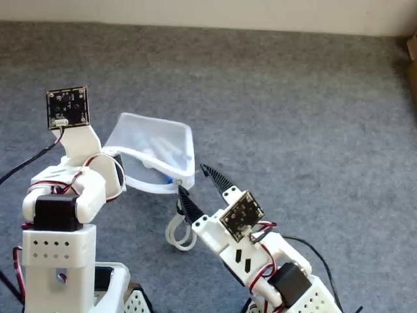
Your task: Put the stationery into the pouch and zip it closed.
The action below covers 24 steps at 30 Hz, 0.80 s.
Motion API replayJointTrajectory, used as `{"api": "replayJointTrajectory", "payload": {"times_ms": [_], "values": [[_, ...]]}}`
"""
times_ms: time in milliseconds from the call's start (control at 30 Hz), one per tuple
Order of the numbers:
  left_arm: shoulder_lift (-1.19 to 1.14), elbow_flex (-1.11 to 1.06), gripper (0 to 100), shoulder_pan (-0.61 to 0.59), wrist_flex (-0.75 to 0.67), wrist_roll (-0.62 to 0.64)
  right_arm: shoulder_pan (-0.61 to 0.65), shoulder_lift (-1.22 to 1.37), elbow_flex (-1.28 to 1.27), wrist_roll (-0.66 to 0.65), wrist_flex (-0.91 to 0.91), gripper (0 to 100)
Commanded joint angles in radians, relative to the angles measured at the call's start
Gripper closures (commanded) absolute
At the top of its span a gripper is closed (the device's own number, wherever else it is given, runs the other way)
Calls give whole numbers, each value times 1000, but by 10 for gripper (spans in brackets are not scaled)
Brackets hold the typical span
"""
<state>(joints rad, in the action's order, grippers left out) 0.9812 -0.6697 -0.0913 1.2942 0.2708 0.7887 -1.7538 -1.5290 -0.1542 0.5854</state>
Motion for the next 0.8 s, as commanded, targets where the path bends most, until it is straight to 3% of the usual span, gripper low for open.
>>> {"api": "replayJointTrajectory", "payload": {"times_ms": [0, 100, 367, 500, 767], "values": [[7, 13, 992, 15, -26, -2, 10, -10, -39, -11, -73, 808], [7, 12, 992, 15, -26, -2, 12, -12, -44, -8, -54, 808], [5, -16, 992, -15, -94, 2, 73, -76, 119, -8, 214, 808], [2, -24, 992, -90, -124, 89, 124, -82, 120, -8, 220, 808], [2, -25, 992, -101, -123, 91, 156, -81, 45, -8, 143, 809]]}}
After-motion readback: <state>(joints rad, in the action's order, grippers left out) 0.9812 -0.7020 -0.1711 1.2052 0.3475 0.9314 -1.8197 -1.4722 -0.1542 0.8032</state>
